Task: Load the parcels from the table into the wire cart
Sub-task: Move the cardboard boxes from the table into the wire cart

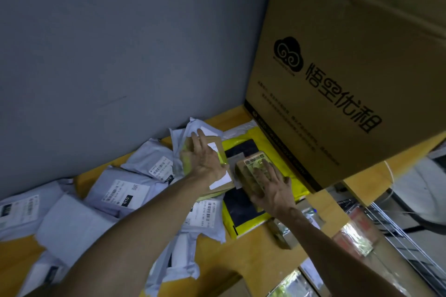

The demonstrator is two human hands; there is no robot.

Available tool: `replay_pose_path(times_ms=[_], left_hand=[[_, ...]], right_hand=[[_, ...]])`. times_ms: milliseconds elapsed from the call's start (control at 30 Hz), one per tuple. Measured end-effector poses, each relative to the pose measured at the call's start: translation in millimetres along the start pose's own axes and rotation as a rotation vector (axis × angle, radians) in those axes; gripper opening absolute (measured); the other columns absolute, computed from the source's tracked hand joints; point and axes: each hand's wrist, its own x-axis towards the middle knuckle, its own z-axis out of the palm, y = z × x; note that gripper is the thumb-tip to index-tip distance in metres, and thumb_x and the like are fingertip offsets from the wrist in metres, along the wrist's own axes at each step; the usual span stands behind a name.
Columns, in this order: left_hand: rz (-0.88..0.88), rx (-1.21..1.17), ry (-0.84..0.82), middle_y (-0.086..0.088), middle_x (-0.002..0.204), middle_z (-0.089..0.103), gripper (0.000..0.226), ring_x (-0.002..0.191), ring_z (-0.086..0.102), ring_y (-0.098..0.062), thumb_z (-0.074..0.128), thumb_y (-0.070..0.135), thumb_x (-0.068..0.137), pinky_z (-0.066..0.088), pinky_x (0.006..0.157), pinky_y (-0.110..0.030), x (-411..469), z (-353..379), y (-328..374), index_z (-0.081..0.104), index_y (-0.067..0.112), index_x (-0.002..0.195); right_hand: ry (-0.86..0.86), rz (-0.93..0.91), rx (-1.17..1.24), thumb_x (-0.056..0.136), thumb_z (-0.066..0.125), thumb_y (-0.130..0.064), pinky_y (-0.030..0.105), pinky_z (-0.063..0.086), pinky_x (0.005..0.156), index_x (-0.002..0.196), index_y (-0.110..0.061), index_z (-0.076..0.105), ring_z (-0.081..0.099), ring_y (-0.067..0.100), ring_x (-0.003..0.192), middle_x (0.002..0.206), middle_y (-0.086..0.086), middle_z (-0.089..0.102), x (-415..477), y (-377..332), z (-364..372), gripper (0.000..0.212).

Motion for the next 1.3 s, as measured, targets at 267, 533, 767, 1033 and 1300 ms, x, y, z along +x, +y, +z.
replay_pose_path(times_ms=[267, 533, 767, 1033, 1300], left_hand=[[0.056, -0.161, -0.088, -0.017, 0.159, -0.022, 0.084, 0.144, -0.022, -0.048, 0.058, 0.037, 0.089, 0.017, 0.110, -0.070, -11.7, 15.1, 23.6, 0.007, 0.026, 0.155], [0.034, -0.113, 0.043, -0.016, 0.161, -0.020, 0.101, 0.145, -0.022, -0.045, 0.044, 0.081, 0.078, 0.012, 0.107, -0.075, 0.7, 38.6, 21.1, 0.002, 0.031, 0.155], [0.327, 0.012, 0.228, -0.005, 0.161, 0.005, 0.101, 0.147, -0.001, -0.033, 0.051, 0.073, 0.062, 0.032, 0.102, -0.057, -7.2, 55.6, -26.3, 0.022, 0.038, 0.152], [0.333, -0.061, 0.314, -0.007, 0.160, 0.021, 0.092, 0.144, 0.020, -0.035, 0.050, 0.065, 0.061, 0.034, 0.092, -0.056, -11.3, 65.6, -33.9, 0.034, 0.031, 0.145], [0.410, 0.018, 0.314, -0.007, 0.159, 0.023, 0.088, 0.145, 0.016, -0.032, 0.051, 0.064, 0.063, 0.036, 0.092, -0.052, -8.6, 53.4, -39.1, 0.038, 0.033, 0.145]], right_hand=[[0.074, 0.052, -0.007, 0.086, 0.052, -0.058, 0.063, 0.019, 0.112, 0.155, -0.030, 0.018, 0.006, 0.024, 0.150, 0.165, -0.001, -0.001, -33.4, 21.7, -20.5, 0.082], [0.054, 0.111, 0.060, 0.086, 0.056, -0.056, 0.062, 0.018, 0.113, 0.154, -0.034, 0.015, 0.003, 0.026, 0.150, 0.164, 0.001, -0.002, -39.6, 22.1, -17.5, 0.083], [0.019, 0.119, 0.066, 0.089, 0.053, -0.056, 0.060, 0.020, 0.113, 0.155, -0.033, 0.012, -0.001, 0.026, 0.150, 0.164, 0.003, -0.003, -10.4, -5.0, 7.5, 0.081], [0.013, 0.119, -0.107, 0.085, 0.050, -0.063, 0.068, 0.038, 0.095, 0.151, -0.020, 0.035, 0.029, 0.040, 0.143, 0.158, 0.020, 0.028, 2.7, -14.0, 39.7, 0.081], [0.088, 0.070, -0.017, 0.076, 0.056, -0.061, 0.061, 0.042, 0.092, 0.144, -0.023, 0.042, 0.038, 0.042, 0.135, 0.151, 0.016, 0.038, 9.9, -2.7, 29.6, 0.080]])
